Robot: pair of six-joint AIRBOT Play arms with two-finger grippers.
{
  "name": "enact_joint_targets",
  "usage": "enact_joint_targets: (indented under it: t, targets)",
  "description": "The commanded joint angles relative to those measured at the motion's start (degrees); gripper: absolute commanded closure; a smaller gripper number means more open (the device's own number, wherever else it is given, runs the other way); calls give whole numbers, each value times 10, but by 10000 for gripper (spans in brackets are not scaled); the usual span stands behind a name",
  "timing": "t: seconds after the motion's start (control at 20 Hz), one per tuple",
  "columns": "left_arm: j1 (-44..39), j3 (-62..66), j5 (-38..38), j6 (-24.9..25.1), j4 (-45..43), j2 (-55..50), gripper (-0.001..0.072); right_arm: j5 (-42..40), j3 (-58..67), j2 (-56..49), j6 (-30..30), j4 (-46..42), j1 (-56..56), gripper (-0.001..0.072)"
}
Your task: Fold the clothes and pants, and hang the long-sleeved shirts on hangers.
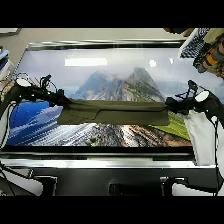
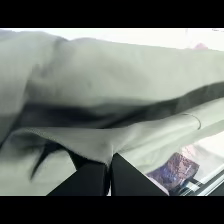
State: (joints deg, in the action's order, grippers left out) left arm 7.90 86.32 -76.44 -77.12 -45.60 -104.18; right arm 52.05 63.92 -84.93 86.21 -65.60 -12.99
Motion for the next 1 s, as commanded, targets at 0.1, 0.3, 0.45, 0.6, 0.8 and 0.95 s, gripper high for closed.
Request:
enact_joint_targets:
  t: [0.1, 0.3, 0.45, 0.6, 0.8, 0.95]
  targets:
    - [-20, 15, 16, -4, 0, -39, 597, 1, 6, -30, 2, 35, 0, 491]
    - [0, 15, 11, -4, -1, -12, 372, 130, 92, -28, 13, -10, -32, 217]
    - [21, 15, -7, -4, -1, 24, 372, 168, 113, -34, -12, 50, -118, 189]
    - [31, 15, -7, -4, -2, 56, 372, 222, 113, -83, -79, 177, -176, 153]
    - [32, 15, -7, -4, -18, 78, 372, 226, 113, -139, -111, 194, -172, 73]
    - [32, 15, -7, -4, -20, 80, 373, 223, 113, -170, -119, 225, -165, 56]
